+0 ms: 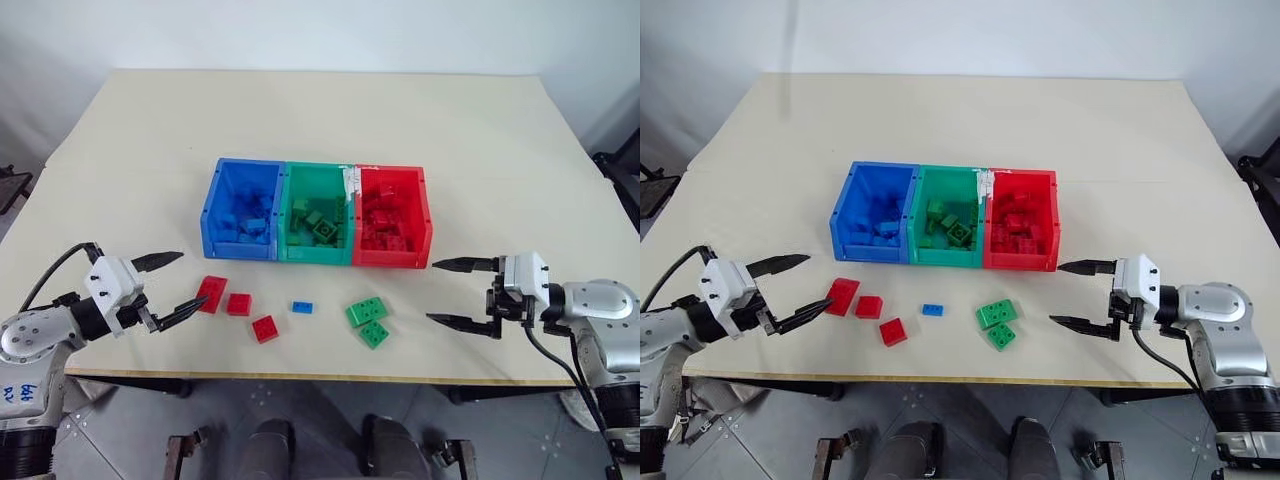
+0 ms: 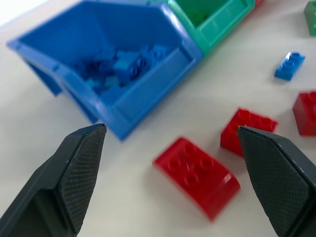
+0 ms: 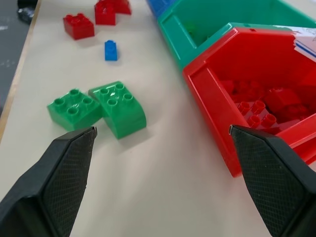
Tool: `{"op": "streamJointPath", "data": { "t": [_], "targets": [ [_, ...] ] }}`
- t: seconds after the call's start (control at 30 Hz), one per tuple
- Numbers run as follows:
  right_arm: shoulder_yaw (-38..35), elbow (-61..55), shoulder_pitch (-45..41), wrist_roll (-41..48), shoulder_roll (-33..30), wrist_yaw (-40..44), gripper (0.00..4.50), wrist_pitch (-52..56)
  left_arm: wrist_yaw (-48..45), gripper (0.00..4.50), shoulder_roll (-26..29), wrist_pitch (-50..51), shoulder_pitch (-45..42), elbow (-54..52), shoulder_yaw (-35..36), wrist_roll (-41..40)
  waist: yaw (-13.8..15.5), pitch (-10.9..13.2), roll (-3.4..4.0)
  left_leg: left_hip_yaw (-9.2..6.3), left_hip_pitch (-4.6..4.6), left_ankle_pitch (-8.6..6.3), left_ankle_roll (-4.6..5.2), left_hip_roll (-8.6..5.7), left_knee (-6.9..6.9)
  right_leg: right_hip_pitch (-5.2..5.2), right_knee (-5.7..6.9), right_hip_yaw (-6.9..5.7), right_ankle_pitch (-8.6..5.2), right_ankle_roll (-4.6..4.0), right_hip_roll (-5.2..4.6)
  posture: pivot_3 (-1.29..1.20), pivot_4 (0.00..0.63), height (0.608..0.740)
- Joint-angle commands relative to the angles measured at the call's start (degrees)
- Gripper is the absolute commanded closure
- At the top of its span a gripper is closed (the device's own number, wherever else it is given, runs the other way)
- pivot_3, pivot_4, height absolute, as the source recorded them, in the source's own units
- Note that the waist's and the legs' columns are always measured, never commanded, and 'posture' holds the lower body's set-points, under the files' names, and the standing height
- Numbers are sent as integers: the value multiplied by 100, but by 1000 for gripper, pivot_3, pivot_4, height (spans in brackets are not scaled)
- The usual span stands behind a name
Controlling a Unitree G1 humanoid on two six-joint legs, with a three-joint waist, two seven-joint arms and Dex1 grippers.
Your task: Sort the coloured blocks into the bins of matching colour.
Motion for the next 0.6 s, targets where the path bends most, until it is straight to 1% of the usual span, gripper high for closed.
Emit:
{"op": "streamJointPath", "data": {
  "t": [0.03, 0.2, 0.33, 0.43, 0.53, 0.6],
  "targets": [
    [-111, -400, 132, 76, 2, -70, 0, -6, -103, 12, -17, 89, 112, -183, -24, -178, -14, 0, 0, 0, 0, 0, 0, 0, 0, 0, -1, 0, 0, 0, 0, 0, 150, 740],
    [-428, -356, 380, 107, -291, -2, 0, -8, -262, 12, -20, 622, 88, -855, -304, -554, 36, 0, 0, 1, -1, -1, 1, 0, 4, 3, 0, 0, 0, 1, 0, 0, 150, 740],
    [-690, -56, 629, -5, -721, 240, 0, -162, -443, 12, 38, 1020, -30, -1737, -816, -756, 104, 0, 0, 1, 0, -3, 4, 0, 8, 6, -1, 1, 1, 2, -2, 0, 150, 740],
    [-584, 186, 655, -177, -897, 471, 0, -404, -565, 12, 83, 1166, -194, -2396, -1296, -727, 120, 0, 0, 2, 1, -3, 4, 0, 9, 7, -1, 0, 1, 2, -1, 0, 150, 740],
    [-389, 152, 442, -163, -845, 540, 0, -316, -474, 12, 10, 1331, -276, -2583, -1383, -831, 87, 0, 3, 3, 3, -2, 2, 0, 10, 8, 2, 1, 1, 2, -1, 0, 150, 740],
    [-130, 21, 198, -174, -741, 577, 0, -118, -509, 12, 32, 1220, -170, -2483, -1328, -714, 8, 1, 5, 9, 7, -2, 1, 3, 8, 8, 3, 2, 1, 2, 0, 0, 150, 740]
  ]
}}
